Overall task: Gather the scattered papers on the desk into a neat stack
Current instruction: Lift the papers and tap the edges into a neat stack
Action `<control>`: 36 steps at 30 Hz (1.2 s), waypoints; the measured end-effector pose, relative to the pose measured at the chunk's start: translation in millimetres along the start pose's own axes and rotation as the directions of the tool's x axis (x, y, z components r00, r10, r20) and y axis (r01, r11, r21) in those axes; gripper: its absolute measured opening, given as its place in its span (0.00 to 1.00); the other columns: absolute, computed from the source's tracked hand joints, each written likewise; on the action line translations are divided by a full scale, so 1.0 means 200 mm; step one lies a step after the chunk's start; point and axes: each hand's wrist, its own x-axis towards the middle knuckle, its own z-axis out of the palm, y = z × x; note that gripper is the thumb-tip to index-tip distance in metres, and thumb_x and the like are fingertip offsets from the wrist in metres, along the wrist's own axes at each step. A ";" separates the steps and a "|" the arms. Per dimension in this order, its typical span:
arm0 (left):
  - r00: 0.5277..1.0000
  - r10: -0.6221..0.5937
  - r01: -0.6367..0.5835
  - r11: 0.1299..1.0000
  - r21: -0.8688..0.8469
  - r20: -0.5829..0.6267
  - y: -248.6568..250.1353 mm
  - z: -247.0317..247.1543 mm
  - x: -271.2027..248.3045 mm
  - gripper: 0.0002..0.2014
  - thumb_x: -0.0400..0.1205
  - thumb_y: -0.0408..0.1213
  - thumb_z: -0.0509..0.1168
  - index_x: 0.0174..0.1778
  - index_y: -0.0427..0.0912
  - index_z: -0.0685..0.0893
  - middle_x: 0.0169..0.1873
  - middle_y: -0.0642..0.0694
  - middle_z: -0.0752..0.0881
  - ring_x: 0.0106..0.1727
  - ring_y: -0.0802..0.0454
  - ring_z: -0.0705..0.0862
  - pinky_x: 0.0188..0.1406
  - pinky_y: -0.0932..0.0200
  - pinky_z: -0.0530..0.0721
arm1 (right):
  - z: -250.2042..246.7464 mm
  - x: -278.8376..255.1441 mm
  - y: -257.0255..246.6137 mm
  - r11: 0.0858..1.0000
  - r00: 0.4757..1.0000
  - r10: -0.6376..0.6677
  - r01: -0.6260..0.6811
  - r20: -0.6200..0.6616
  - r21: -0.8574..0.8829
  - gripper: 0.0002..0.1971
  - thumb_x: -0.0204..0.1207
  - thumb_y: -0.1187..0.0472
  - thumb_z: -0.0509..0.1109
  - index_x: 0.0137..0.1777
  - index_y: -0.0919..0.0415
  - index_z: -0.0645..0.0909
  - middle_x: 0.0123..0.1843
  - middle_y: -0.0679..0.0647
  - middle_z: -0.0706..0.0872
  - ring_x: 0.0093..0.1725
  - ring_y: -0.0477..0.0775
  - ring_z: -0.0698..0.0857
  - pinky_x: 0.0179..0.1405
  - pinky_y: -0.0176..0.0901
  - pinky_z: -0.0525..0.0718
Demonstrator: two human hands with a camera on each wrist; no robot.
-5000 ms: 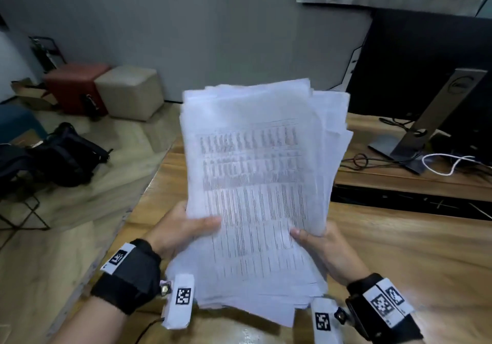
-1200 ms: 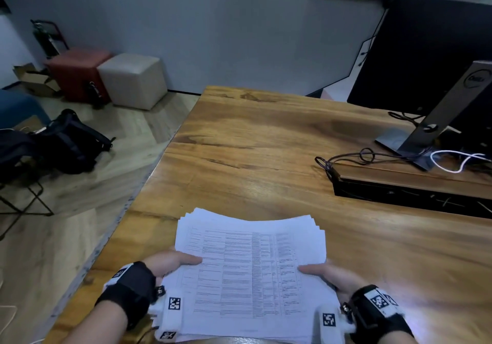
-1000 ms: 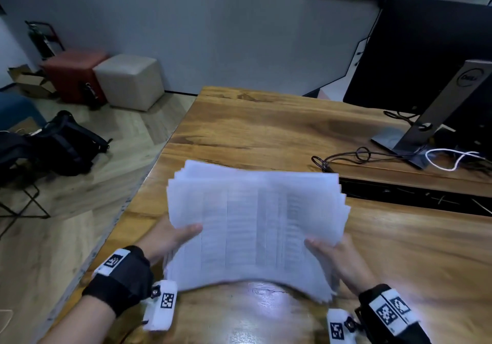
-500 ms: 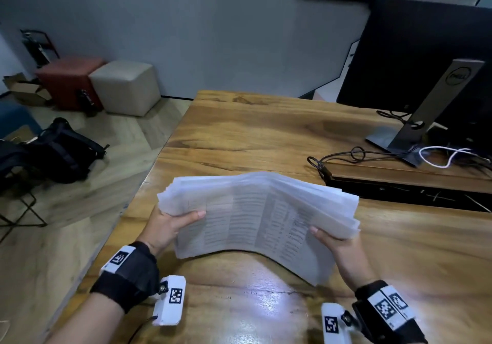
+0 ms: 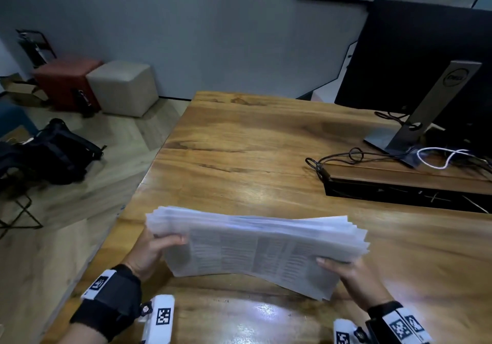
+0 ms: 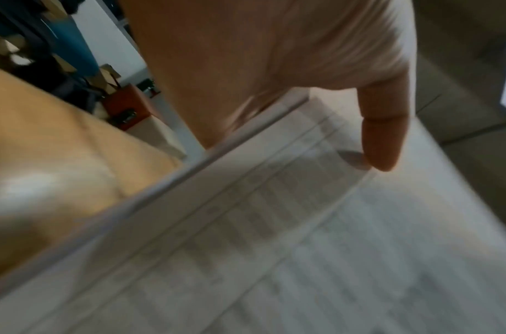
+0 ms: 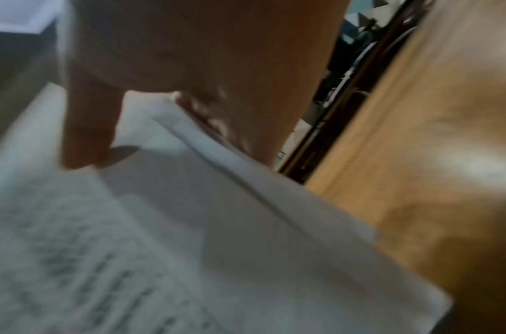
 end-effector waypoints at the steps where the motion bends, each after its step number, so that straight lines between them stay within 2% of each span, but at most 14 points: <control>1: 1.000 -0.020 0.020 1.000 0.013 0.004 0.00 0.00 0.00 0.43 0.35 0.48 0.88 0.47 0.36 0.90 0.38 0.47 0.94 0.45 0.48 0.90 0.42 0.57 0.87 | 0.01 0.00 -0.01 0.999 1.000 0.024 -0.024 0.008 -0.021 0.41 0.44 0.51 0.91 0.61 0.61 0.85 0.55 0.54 0.93 0.56 0.53 0.90 0.47 0.40 0.87; 5: 0.999 -0.052 0.052 0.999 0.003 -0.001 0.03 0.06 0.00 0.48 0.35 0.56 0.90 0.52 0.39 0.89 0.43 0.50 0.96 0.44 0.56 0.93 0.38 0.66 0.89 | 0.07 0.01 -0.08 0.998 0.999 -0.009 0.006 -0.037 -0.059 0.19 0.66 0.70 0.82 0.56 0.61 0.85 0.48 0.55 0.94 0.49 0.49 0.92 0.40 0.37 0.89; 6: 0.999 -0.039 0.040 0.999 0.014 -0.015 0.06 0.08 0.00 0.45 0.39 0.55 0.90 0.52 0.41 0.89 0.44 0.52 0.96 0.45 0.57 0.93 0.38 0.66 0.89 | 0.09 0.02 -0.10 0.997 0.996 -0.053 0.048 -0.070 -0.066 0.15 0.66 0.68 0.83 0.52 0.61 0.86 0.46 0.54 0.94 0.47 0.48 0.92 0.38 0.36 0.89; 9: 0.990 0.112 -0.107 0.992 0.065 -0.081 0.20 0.19 0.02 0.18 0.67 0.30 0.84 0.50 0.46 0.88 0.41 0.59 0.95 0.47 0.59 0.92 0.42 0.67 0.90 | 0.15 0.03 -0.17 0.980 0.966 -0.194 0.182 -0.168 -0.086 0.30 0.51 0.40 0.88 0.48 0.58 0.87 0.43 0.49 0.95 0.43 0.45 0.92 0.38 0.36 0.89; 11: 0.964 0.240 -0.229 0.968 0.107 -0.112 0.28 0.25 0.02 0.18 0.74 0.20 0.75 0.49 0.48 0.87 0.40 0.65 0.94 0.44 0.67 0.91 0.45 0.70 0.89 | 0.20 0.01 -0.23 0.955 0.932 -0.297 0.291 -0.208 -0.059 0.16 0.65 0.53 0.83 0.50 0.54 0.85 0.44 0.40 0.94 0.44 0.39 0.91 0.42 0.32 0.88; 14: 0.938 0.320 -0.307 0.946 0.105 -0.136 0.30 0.27 0.02 0.18 0.72 0.22 0.78 0.51 0.47 0.88 0.45 0.59 0.95 0.48 0.63 0.92 0.48 0.66 0.90 | 0.24 -0.01 -0.24 0.929 0.896 -0.369 0.364 -0.249 -0.065 0.16 0.71 0.73 0.75 0.50 0.51 0.83 0.42 0.32 0.92 0.42 0.30 0.89 0.40 0.23 0.84; 17: 0.972 0.191 -0.191 0.981 0.008 -0.137 0.15 0.22 0.00 0.30 0.55 0.44 0.89 0.52 0.42 0.89 0.44 0.53 0.96 0.48 0.56 0.93 0.45 0.65 0.90 | 0.22 -0.01 -0.12 0.959 0.926 -0.282 0.275 -0.251 -0.061 0.20 0.67 0.79 0.77 0.50 0.54 0.84 0.41 0.39 0.94 0.45 0.37 0.91 0.40 0.27 0.87; 19: 0.981 0.048 -0.050 0.999 -0.004 -0.186 0.03 0.19 -0.01 0.36 0.46 0.44 0.89 0.51 0.40 0.89 0.44 0.50 0.96 0.53 0.46 0.92 0.49 0.57 0.91 | 0.18 0.01 0.01 0.980 0.959 -0.196 0.187 -0.203 -0.066 0.20 0.67 0.78 0.78 0.52 0.54 0.85 0.46 0.45 0.95 0.50 0.44 0.92 0.42 0.28 0.87; 21: 0.975 0.008 -0.008 1.000 0.003 -0.220 -0.02 0.21 -0.01 0.29 0.54 0.35 0.87 0.51 0.41 0.89 0.43 0.51 0.95 0.53 0.44 0.91 0.53 0.52 0.92 | 0.20 0.01 0.02 0.985 0.967 -0.159 0.142 -0.198 -0.097 0.19 0.70 0.77 0.77 0.51 0.52 0.85 0.44 0.38 0.94 0.49 0.44 0.90 0.42 0.26 0.85; 25: 0.965 0.142 -0.139 0.990 0.030 -0.222 0.15 0.27 0.00 0.22 0.64 0.20 0.82 0.48 0.46 0.88 0.37 0.60 0.95 0.41 0.64 0.91 0.38 0.71 0.88 | 0.24 -0.02 -0.12 0.961 0.932 -0.277 0.264 -0.235 -0.083 0.18 0.72 0.79 0.74 0.47 0.52 0.84 0.38 0.32 0.92 0.38 0.29 0.87 0.40 0.25 0.85; 28: 0.942 0.262 -0.270 0.963 -0.009 -0.210 0.33 0.30 -0.03 0.19 0.67 0.21 0.81 0.51 0.40 0.89 0.40 0.57 0.95 0.43 0.63 0.92 0.40 0.69 0.88 | 0.24 -0.08 -0.25 0.914 0.871 -0.398 0.402 -0.287 -0.047 0.18 0.71 0.76 0.74 0.53 0.54 0.83 0.42 0.29 0.92 0.43 0.27 0.87 0.44 0.20 0.83; 31: 0.935 0.319 -0.322 0.947 0.010 -0.153 0.33 0.28 -0.06 0.20 0.67 0.17 0.78 0.47 0.46 0.92 0.41 0.56 0.95 0.44 0.62 0.92 0.42 0.68 0.88 | 0.21 -0.11 -0.23 0.914 0.867 -0.401 0.402 -0.295 -0.061 0.18 0.68 0.77 0.77 0.52 0.55 0.86 0.43 0.35 0.93 0.45 0.33 0.89 0.43 0.23 0.84; 34: 0.971 0.187 -0.187 0.982 0.018 -0.145 0.16 0.19 -0.06 0.17 0.59 0.25 0.81 0.41 0.46 0.95 0.42 0.50 0.96 0.41 0.59 0.93 0.43 0.64 0.89 | 0.15 -0.10 -0.10 0.961 0.918 -0.276 0.264 -0.285 -0.078 0.16 0.63 0.74 0.82 0.49 0.59 0.88 0.44 0.45 0.95 0.47 0.48 0.92 0.42 0.31 0.88; 36: 0.986 0.079 -0.070 0.995 0.066 -0.148 0.07 0.15 -0.06 0.16 0.53 0.33 0.83 0.36 0.42 0.94 0.38 0.50 0.96 0.38 0.61 0.92 0.44 0.62 0.88 | 0.13 -0.09 -0.04 0.981 0.950 -0.194 0.188 -0.245 -0.048 0.21 0.54 0.57 0.88 0.48 0.57 0.89 0.47 0.49 0.95 0.47 0.46 0.92 0.41 0.30 0.88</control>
